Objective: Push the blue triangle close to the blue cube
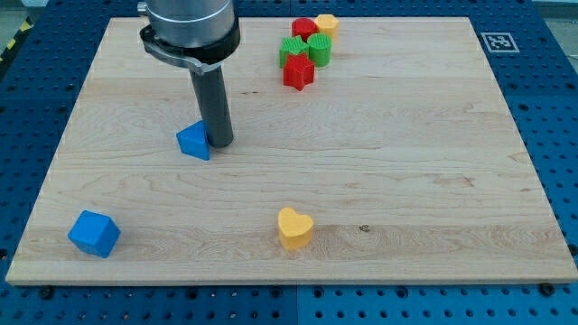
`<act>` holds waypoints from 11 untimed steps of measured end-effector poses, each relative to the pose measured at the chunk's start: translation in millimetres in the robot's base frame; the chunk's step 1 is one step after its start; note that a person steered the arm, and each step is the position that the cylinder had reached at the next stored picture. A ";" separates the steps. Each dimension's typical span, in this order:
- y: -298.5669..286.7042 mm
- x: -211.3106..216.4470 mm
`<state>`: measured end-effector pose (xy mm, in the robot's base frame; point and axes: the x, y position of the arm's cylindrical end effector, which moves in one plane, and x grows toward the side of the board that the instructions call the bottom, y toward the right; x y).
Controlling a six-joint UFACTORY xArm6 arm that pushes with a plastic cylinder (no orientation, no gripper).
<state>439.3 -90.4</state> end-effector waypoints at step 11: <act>-58.8 115.7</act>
